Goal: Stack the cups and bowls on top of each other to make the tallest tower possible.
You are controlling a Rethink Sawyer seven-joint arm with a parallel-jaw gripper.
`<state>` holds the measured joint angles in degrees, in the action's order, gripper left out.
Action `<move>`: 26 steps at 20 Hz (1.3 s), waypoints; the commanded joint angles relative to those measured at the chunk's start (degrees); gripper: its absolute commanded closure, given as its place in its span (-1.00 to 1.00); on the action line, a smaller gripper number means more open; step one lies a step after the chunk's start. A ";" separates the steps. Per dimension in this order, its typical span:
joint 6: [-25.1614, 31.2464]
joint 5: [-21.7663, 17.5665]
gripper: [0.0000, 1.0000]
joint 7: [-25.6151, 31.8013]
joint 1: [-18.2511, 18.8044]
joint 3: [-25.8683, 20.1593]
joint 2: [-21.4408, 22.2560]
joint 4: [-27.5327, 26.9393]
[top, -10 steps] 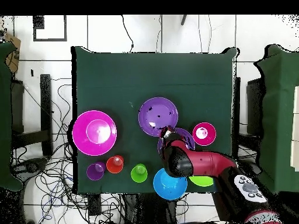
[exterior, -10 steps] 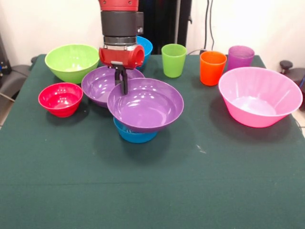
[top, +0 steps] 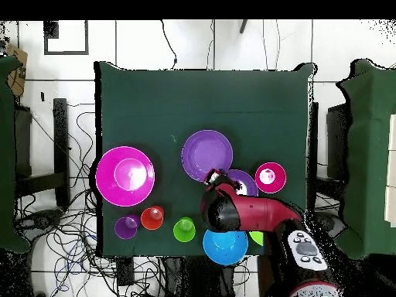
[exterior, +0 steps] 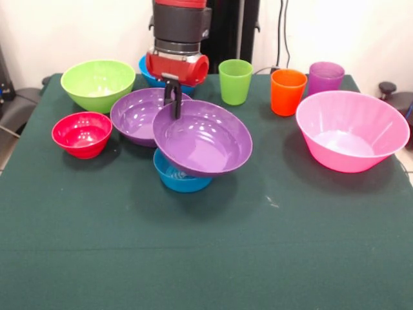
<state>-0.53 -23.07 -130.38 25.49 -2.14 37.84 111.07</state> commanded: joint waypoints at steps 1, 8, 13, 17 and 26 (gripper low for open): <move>9.41 4.97 1.00 -7.13 -4.80 4.25 -2.59 -0.20; 7.31 7.64 1.00 -6.79 -5.70 4.12 -4.38 0.55; 6.92 8.47 1.00 -6.47 -6.06 4.36 -4.39 1.65; 6.49 9.59 1.00 -7.01 -6.29 3.54 -3.80 3.66; 10.86 13.48 1.00 -7.78 -6.82 1.34 4.10 10.67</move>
<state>1.34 -12.88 -130.38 20.13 3.07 40.15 115.00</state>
